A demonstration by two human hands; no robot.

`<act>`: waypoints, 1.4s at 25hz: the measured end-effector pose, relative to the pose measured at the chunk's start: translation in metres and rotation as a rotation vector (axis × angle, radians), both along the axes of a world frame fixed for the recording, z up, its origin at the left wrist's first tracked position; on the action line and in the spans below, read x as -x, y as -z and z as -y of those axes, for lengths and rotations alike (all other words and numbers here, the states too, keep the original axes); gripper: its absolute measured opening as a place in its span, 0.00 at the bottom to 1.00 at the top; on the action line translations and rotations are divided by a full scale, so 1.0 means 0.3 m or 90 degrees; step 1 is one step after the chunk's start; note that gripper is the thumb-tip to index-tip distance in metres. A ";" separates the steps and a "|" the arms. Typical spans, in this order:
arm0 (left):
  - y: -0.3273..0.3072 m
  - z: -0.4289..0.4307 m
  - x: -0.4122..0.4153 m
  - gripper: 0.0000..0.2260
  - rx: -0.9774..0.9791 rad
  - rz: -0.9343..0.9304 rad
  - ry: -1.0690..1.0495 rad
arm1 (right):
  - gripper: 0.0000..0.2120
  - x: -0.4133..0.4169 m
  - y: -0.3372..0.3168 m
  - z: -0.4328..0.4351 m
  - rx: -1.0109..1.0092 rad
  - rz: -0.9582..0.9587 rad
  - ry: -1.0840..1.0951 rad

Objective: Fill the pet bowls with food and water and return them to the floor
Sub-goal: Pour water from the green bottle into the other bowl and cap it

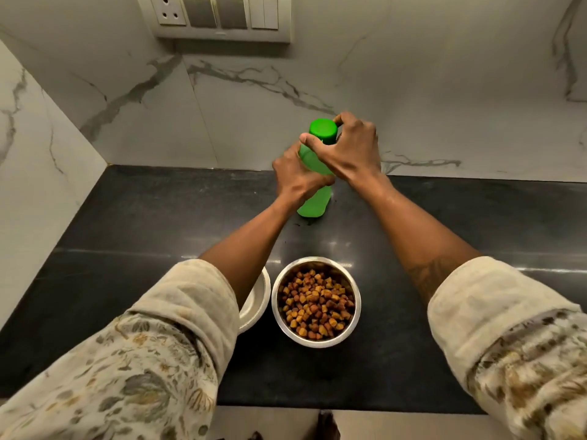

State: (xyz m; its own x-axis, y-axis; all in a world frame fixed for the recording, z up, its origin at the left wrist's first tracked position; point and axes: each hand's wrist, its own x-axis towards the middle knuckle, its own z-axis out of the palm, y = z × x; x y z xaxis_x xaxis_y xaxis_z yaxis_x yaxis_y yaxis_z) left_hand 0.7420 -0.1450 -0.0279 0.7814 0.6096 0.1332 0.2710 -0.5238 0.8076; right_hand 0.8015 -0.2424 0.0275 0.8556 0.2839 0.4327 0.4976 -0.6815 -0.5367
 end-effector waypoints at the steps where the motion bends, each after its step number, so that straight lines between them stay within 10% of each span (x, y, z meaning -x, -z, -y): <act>1: -0.014 -0.007 0.033 0.32 -0.008 0.022 -0.008 | 0.38 0.020 -0.031 -0.007 0.025 0.002 -0.002; 10: -0.196 -0.184 0.390 0.32 -0.201 0.147 0.025 | 0.31 0.273 -0.262 -0.091 0.046 0.114 -0.168; 14: -0.237 -0.267 0.578 0.33 -0.228 0.116 0.066 | 0.24 0.391 -0.346 -0.068 0.131 -0.039 -0.426; 17: -0.255 -0.288 0.705 0.33 -0.257 0.109 0.070 | 0.36 0.497 -0.411 -0.056 0.219 -0.165 -0.557; 26: -0.266 -0.346 0.934 0.36 -0.297 0.069 0.074 | 0.19 0.727 -0.425 -0.147 0.254 -0.077 -0.509; 32: -0.256 -0.362 1.010 0.36 -0.322 0.077 0.106 | 0.50 0.825 -0.413 -0.182 0.229 -0.118 -0.400; 35: -0.258 -0.363 1.027 0.35 -0.328 0.059 0.127 | 0.38 0.856 -0.406 -0.203 0.265 -0.163 -0.332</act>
State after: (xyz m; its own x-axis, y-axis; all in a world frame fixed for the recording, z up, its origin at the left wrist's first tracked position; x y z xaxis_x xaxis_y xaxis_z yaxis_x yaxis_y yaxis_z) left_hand 0.4338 -0.0361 0.0495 0.8453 0.2891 0.4493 0.0662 -0.8911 0.4489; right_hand 0.5447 -0.1814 0.1493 0.6234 0.7819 0.0034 0.7081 -0.5626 -0.4266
